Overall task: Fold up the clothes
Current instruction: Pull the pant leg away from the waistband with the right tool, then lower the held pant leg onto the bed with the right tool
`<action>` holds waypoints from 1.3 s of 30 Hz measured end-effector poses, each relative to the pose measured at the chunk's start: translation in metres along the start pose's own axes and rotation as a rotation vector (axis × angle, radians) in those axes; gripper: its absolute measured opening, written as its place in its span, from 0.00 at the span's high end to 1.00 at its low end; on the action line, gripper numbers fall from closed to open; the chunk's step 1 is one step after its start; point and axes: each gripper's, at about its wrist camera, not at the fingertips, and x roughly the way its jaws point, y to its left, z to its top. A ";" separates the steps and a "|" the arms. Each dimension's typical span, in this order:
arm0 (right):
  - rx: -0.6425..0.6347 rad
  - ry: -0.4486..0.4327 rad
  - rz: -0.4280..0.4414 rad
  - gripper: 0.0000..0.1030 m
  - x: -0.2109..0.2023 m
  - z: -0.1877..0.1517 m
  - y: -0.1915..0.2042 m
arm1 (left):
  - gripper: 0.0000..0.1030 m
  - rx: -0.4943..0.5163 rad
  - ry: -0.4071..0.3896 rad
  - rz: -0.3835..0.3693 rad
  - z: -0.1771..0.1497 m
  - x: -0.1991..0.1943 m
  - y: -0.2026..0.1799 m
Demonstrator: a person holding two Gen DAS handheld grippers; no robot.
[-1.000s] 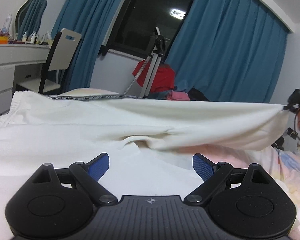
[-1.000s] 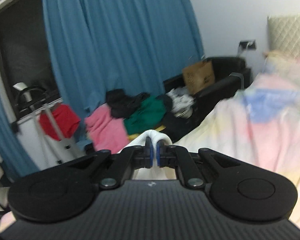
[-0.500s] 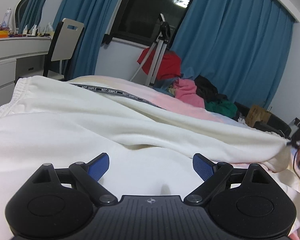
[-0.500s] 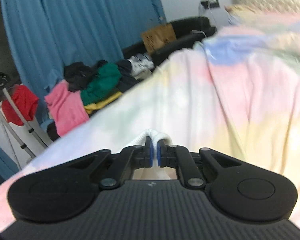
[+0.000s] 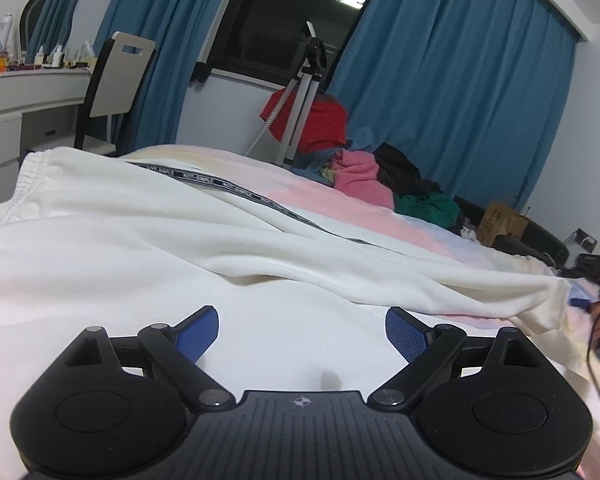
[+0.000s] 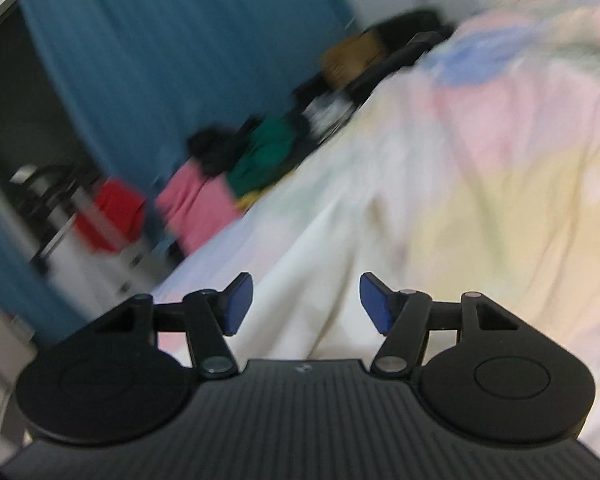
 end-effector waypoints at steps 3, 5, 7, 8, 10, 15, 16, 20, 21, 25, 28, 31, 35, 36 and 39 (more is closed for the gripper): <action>-0.038 0.113 -0.030 0.43 0.025 -0.018 0.012 | 0.11 0.006 0.007 0.000 -0.003 0.000 -0.002; -0.061 0.148 -0.091 0.50 0.047 -0.026 0.014 | 0.11 0.002 0.016 -0.001 -0.005 0.003 -0.002; -0.024 0.165 -0.102 0.50 0.069 -0.028 0.011 | 0.11 -0.010 0.027 0.000 -0.006 0.008 0.001; 0.001 0.161 -0.111 0.50 0.081 -0.027 0.009 | 0.11 -0.016 0.032 0.001 -0.006 0.010 0.003; 0.035 0.143 -0.133 0.51 0.094 -0.024 0.010 | 0.11 -0.032 0.041 0.001 -0.009 0.016 0.006; -0.058 0.077 -0.088 0.92 0.111 0.005 0.055 | 0.11 -0.065 0.063 -0.001 -0.012 0.035 0.016; -0.073 0.040 -0.054 0.92 0.109 0.014 0.066 | 0.11 -0.070 0.064 0.001 -0.011 0.037 0.018; -0.078 -0.115 0.136 0.93 0.067 0.051 0.110 | 0.12 -0.096 0.064 -0.002 -0.008 0.038 0.025; -0.088 -0.161 0.184 0.93 0.053 0.059 0.119 | 0.12 -0.106 0.059 -0.006 -0.007 0.035 0.026; -0.096 -0.291 0.218 0.93 0.013 0.058 0.100 | 0.12 -0.123 0.031 -0.021 -0.002 0.021 0.027; 0.009 -0.209 0.135 0.93 0.013 0.023 0.044 | 0.12 -0.115 0.013 -0.024 0.001 0.010 0.024; 0.108 -0.102 0.050 0.93 0.018 -0.015 -0.007 | 0.12 -0.101 0.001 -0.025 0.003 0.000 0.021; 0.237 -0.016 0.025 0.91 0.022 -0.052 -0.054 | 0.12 -0.085 -0.002 -0.019 0.003 -0.008 0.018; 0.264 0.003 0.029 0.91 0.023 -0.056 -0.060 | 0.12 -0.083 -0.002 -0.017 0.003 -0.009 0.017; 0.340 0.029 0.079 0.87 0.021 -0.059 -0.066 | 0.12 -0.088 0.009 -0.015 0.002 -0.009 0.014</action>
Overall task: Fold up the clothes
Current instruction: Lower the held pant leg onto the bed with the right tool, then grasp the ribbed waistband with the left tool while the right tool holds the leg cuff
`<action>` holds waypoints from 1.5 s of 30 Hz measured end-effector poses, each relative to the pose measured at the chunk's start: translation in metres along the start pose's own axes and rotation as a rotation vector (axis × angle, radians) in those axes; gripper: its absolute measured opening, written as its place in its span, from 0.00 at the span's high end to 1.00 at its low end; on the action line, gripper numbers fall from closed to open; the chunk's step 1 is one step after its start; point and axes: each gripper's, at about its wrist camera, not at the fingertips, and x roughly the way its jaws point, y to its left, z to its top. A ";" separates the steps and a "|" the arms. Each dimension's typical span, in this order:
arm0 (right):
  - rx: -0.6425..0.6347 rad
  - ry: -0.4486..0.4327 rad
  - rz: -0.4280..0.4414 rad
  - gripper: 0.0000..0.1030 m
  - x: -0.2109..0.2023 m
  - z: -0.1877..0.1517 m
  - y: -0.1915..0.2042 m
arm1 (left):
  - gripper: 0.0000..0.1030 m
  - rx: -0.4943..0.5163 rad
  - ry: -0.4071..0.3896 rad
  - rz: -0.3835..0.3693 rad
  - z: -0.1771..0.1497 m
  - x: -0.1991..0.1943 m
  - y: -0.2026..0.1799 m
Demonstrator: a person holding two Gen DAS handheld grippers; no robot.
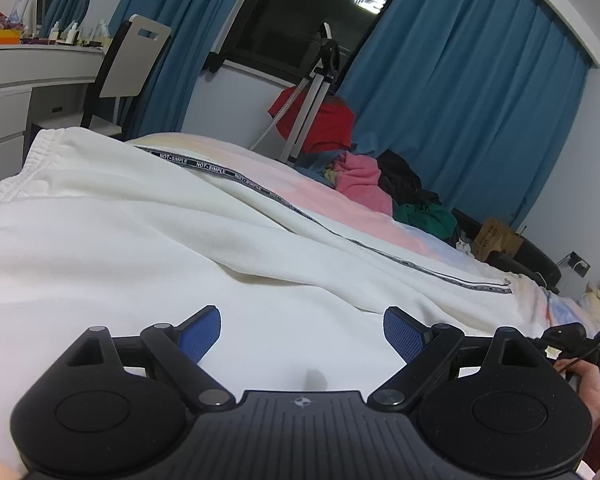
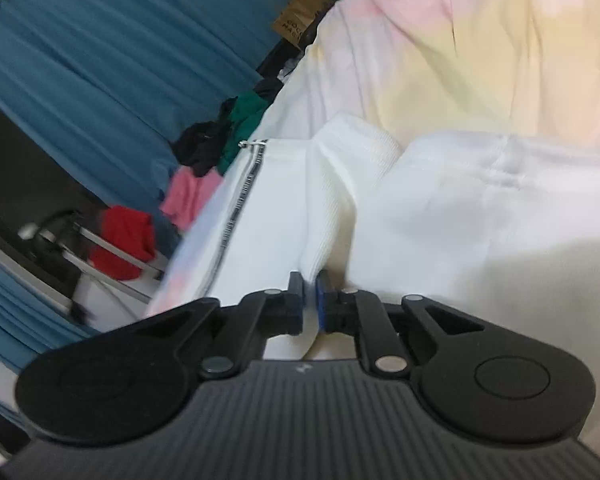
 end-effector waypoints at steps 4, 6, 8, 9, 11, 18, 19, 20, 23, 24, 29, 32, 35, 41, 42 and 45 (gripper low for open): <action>0.049 -0.002 0.065 0.31 0.002 0.001 -0.004 | 0.12 0.010 0.007 0.009 -0.002 0.003 -0.001; 0.045 -0.015 0.051 0.30 0.011 0.003 0.000 | 0.12 0.001 0.022 0.011 -0.003 0.007 0.001; 0.060 -0.030 0.022 0.31 0.017 0.007 0.002 | 0.12 -0.005 0.033 0.012 -0.003 0.010 0.003; 0.068 -0.039 0.012 0.31 0.021 0.009 0.003 | 0.12 -0.006 0.037 0.013 -0.003 0.012 0.004; 0.066 -0.064 -0.036 0.57 0.027 0.014 0.004 | 0.12 -0.010 0.043 0.014 -0.004 0.014 0.005; -0.139 -0.237 -0.123 0.92 0.009 0.021 0.023 | 0.12 0.001 0.050 0.036 -0.004 0.020 0.005; -0.165 -0.252 -0.139 0.92 0.008 0.024 0.023 | 0.12 0.005 0.048 0.041 -0.003 0.020 0.005; -0.155 -0.242 -0.155 0.92 0.010 0.025 0.016 | 0.12 0.014 0.041 0.044 -0.002 0.018 0.005; -0.124 -0.198 -0.183 0.92 0.015 0.029 -0.003 | 0.12 0.044 0.023 0.068 0.003 0.012 0.003; -0.113 -0.174 -0.181 0.91 0.017 0.029 -0.008 | 0.12 0.052 0.016 0.076 0.004 0.010 0.002; -0.189 -0.170 -0.210 0.86 -0.014 0.022 0.015 | 0.12 0.105 -0.001 0.109 0.009 -0.002 -0.006; -0.168 -0.171 -0.197 0.83 -0.048 0.015 0.023 | 0.12 0.130 -0.014 0.125 0.010 -0.010 -0.010; -0.168 -0.170 -0.213 0.53 -0.087 0.005 0.027 | 0.12 0.124 -0.010 0.126 0.009 -0.019 -0.011; -0.214 -0.208 -0.300 0.32 -0.151 0.000 0.029 | 0.12 0.124 0.012 0.143 0.007 -0.041 -0.012; -0.249 -0.224 -0.329 0.32 -0.157 -0.002 0.028 | 0.12 0.119 0.020 0.143 0.006 -0.045 -0.011; -0.311 -0.250 -0.440 0.32 -0.168 -0.007 0.024 | 0.12 0.104 0.045 0.143 0.004 -0.059 -0.009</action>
